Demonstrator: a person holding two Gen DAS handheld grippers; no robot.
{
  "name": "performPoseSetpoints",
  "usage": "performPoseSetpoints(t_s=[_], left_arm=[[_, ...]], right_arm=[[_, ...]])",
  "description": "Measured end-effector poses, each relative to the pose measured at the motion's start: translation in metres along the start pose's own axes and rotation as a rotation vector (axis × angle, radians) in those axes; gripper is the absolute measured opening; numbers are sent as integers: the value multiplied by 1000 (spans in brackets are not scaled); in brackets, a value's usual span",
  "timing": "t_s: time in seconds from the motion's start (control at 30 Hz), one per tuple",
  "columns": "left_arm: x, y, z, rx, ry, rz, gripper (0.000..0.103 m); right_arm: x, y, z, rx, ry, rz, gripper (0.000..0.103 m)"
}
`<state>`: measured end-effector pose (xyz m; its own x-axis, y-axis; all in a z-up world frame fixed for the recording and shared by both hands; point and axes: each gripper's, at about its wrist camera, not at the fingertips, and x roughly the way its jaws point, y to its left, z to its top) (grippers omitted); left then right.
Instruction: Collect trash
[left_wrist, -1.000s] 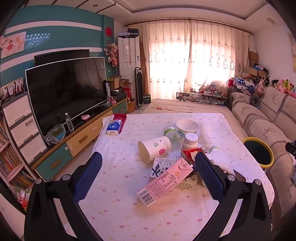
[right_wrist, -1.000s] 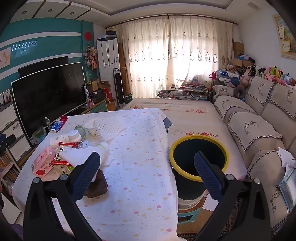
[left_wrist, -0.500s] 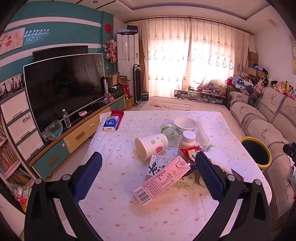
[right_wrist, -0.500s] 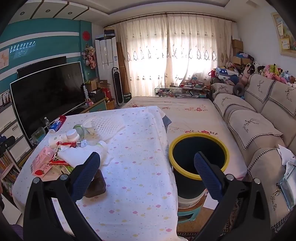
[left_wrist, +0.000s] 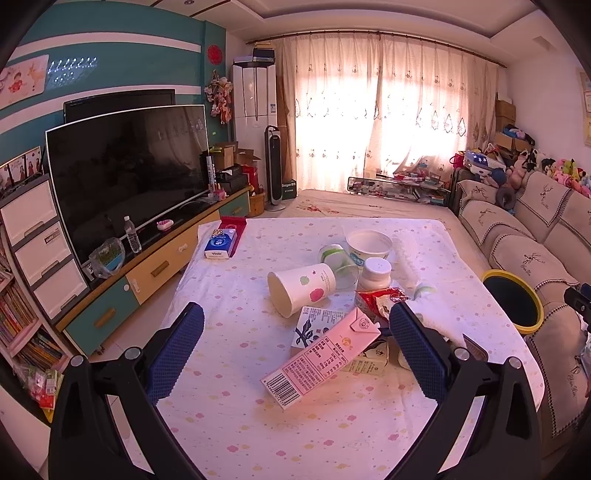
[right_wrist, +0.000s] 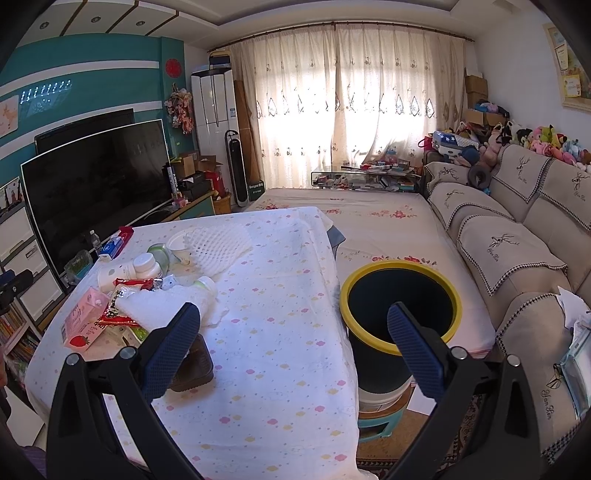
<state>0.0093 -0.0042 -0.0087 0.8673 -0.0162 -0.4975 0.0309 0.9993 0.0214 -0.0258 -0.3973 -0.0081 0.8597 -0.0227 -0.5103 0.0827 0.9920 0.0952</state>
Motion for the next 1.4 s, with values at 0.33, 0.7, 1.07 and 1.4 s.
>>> performPoseSetpoints(t_s=[0.33,0.7,1.07,1.4], left_arm=[[3,0,-2,-7,17,-17,99],[6,0,-3,-13,26,-10,99],[12,-1,-4,-12,39,-11,99],[15,-3,-6,-12,42,-9,99]], right_arm=[[4,-2,-1,12,6,2,97],[8,-6,-3,26,18,6,97],[11,-8,-5,29,27,8,97],[13,-8,-6,32,31,9,97]])
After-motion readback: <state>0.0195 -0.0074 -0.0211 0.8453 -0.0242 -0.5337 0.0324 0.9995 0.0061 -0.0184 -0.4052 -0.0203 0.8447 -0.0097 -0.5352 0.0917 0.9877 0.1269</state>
